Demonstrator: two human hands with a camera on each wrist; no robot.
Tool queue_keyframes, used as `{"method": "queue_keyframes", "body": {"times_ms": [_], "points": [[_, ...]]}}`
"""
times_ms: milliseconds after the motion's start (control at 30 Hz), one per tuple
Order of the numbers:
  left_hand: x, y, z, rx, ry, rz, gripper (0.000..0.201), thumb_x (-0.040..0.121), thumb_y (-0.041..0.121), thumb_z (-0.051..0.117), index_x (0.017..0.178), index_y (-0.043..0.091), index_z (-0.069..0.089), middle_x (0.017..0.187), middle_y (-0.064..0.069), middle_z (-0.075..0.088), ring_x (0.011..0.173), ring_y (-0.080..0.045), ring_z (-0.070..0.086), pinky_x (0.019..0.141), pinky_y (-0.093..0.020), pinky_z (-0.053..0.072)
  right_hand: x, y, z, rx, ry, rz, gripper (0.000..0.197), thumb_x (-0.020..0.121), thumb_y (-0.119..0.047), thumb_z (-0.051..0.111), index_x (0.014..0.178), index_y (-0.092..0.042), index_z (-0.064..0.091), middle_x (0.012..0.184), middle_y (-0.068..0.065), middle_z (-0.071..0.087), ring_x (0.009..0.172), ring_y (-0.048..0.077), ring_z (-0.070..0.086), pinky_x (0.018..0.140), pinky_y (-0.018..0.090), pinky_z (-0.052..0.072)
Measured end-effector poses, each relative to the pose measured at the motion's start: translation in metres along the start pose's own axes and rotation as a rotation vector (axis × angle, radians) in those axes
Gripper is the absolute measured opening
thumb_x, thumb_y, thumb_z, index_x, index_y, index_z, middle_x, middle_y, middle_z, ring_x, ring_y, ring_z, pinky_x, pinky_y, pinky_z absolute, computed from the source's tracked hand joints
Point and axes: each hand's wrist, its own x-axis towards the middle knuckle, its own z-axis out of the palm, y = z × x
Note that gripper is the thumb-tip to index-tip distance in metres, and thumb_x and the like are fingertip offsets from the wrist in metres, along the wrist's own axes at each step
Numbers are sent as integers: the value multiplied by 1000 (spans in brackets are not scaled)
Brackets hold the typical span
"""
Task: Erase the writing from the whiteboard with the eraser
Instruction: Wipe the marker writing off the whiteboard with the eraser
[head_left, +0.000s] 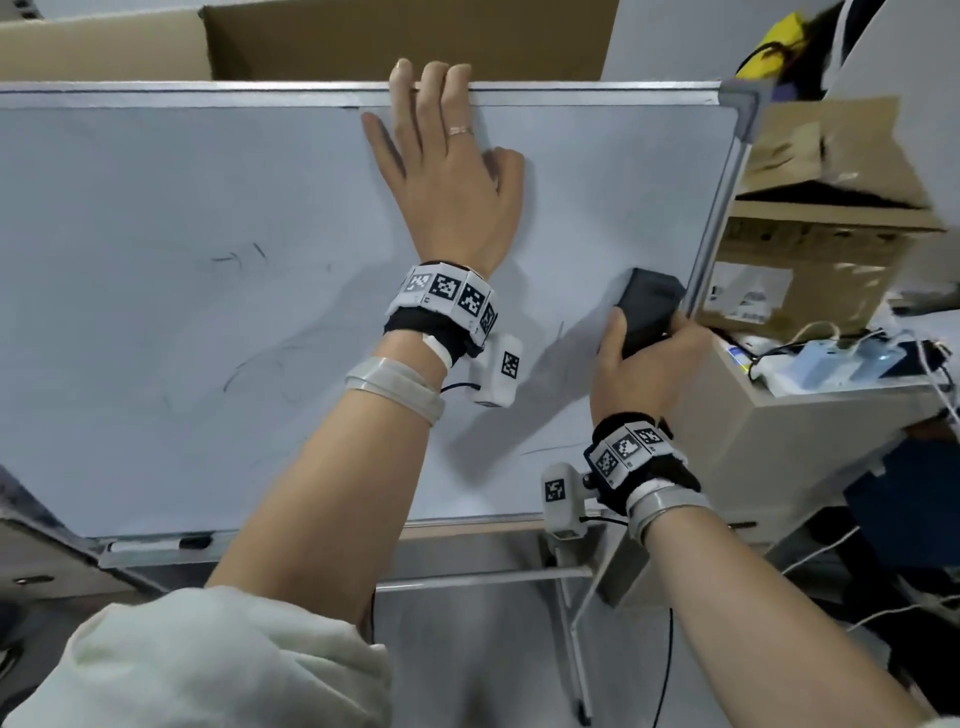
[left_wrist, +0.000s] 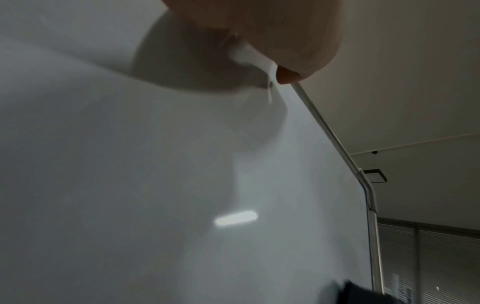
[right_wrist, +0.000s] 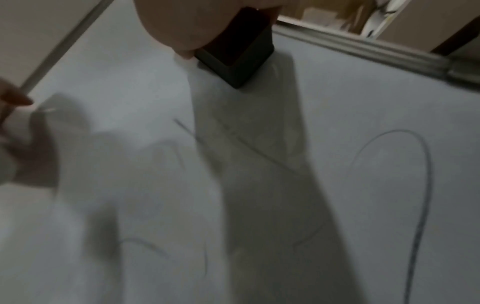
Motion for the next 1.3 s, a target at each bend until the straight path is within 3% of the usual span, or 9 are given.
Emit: {"method": "queue_keyframes", "body": {"times_ms": [67,167,300,467,600,800,1033,1200,1300], "points": [[2,-8,-6,11,-24,48,64,77,28,48,139,18,53,145,5,48,146,-25,33,120,-57,11,-16,-15,16,51,-67,-51,50,87,-48,71,118,-11,56,112,4,54,90,13,58,71,17,43],[5,-32,-19,44,-40,181,65,78,28,51,143,22,51,145,5,49,145,-24,36,121,-58,10,-42,-48,44,93,-109,-148,52,85,-46,75,119,-13,51,114,-3,43,98,18,56,75,29,47],[17,-105,-42,133,-28,94,70,81,31,49,150,25,40,158,1,33,151,-25,23,122,-56,7,-72,-81,81,132,-116,-248,55,83,-45,76,120,-12,53,117,-3,45,109,26,55,80,45,55],[43,-204,-83,236,-45,-58,71,81,26,39,152,26,34,159,4,31,152,-26,18,123,-56,4,-120,-111,123,167,-146,-268,56,80,-44,78,118,-11,54,116,-1,46,107,27,55,80,46,55],[59,-264,-109,269,-85,0,64,84,23,35,148,30,38,154,8,36,151,-22,22,122,-56,6,-164,-145,164,180,-191,-280,55,79,-44,79,117,-11,55,116,2,47,106,27,54,78,46,54],[72,-319,-130,284,-187,-4,73,81,26,38,154,23,28,158,6,29,151,-22,19,124,-53,2,-204,-182,205,125,-255,-401,54,77,-43,82,113,-11,58,114,6,52,107,25,52,77,37,51],[79,-327,-124,228,-132,-14,76,69,7,43,143,25,40,149,7,37,148,-23,25,124,-51,8,-209,-186,214,114,-221,-426,54,77,-43,82,114,-10,59,112,6,53,106,26,52,78,42,53],[78,-319,-117,192,-86,-34,78,65,0,37,138,26,44,144,9,41,145,-21,28,123,-50,10,-208,-197,222,116,-271,-624,51,75,-38,88,110,-10,63,105,9,56,100,28,51,80,42,51],[79,-321,-120,211,-75,-38,78,63,-2,33,134,27,46,141,11,42,143,-20,30,124,-49,10,-211,-200,226,132,-282,-649,49,76,-39,87,110,-10,66,103,10,57,99,27,51,81,42,50]]}}
